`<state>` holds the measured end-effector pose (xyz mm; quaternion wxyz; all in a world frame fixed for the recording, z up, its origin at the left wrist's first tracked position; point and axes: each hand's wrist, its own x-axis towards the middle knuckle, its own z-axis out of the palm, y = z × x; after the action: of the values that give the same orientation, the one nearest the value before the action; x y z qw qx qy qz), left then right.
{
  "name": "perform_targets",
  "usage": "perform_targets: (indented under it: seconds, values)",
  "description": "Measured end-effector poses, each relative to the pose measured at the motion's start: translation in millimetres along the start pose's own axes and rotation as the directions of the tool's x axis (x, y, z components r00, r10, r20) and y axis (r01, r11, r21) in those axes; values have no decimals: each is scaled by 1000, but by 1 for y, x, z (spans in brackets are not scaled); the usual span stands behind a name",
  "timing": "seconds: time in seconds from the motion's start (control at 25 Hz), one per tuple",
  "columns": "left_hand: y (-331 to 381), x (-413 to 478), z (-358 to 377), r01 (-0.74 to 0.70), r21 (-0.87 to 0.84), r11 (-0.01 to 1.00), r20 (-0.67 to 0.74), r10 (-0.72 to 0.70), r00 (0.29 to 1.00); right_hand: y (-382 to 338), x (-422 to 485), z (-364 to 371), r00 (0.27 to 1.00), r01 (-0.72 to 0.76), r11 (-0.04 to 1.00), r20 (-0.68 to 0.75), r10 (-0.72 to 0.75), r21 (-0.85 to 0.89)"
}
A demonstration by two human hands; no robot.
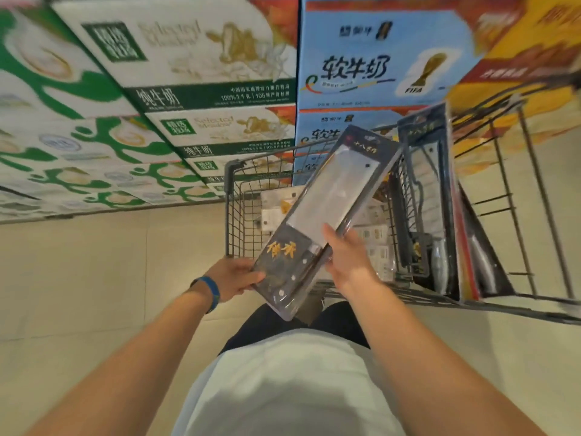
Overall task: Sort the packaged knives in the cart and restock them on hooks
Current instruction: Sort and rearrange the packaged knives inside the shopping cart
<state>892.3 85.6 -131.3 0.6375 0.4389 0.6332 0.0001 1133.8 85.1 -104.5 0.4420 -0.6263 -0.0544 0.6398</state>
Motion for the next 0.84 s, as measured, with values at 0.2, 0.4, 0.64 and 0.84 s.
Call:
perform_targets:
  seconds: [0.2,0.4,0.64,0.84]
  values:
    - [16,-5,6,-131,130,983,-174,152,973,-39,-11,25,950,304,840,211,-231,-449]
    - [92,-34,-36,-592,-221,775,-561,395,728,-92,-2,12,756,622,231,497,-425,-748]
    - [104,-64,-70,-627,-17,779,-658,463,593,-63,18,-7,783,622,281,587,-209,-730]
    - [112,-70,-74,-212,395,894,-476,397,785,-21,55,-9,791,587,301,611,-15,-752]
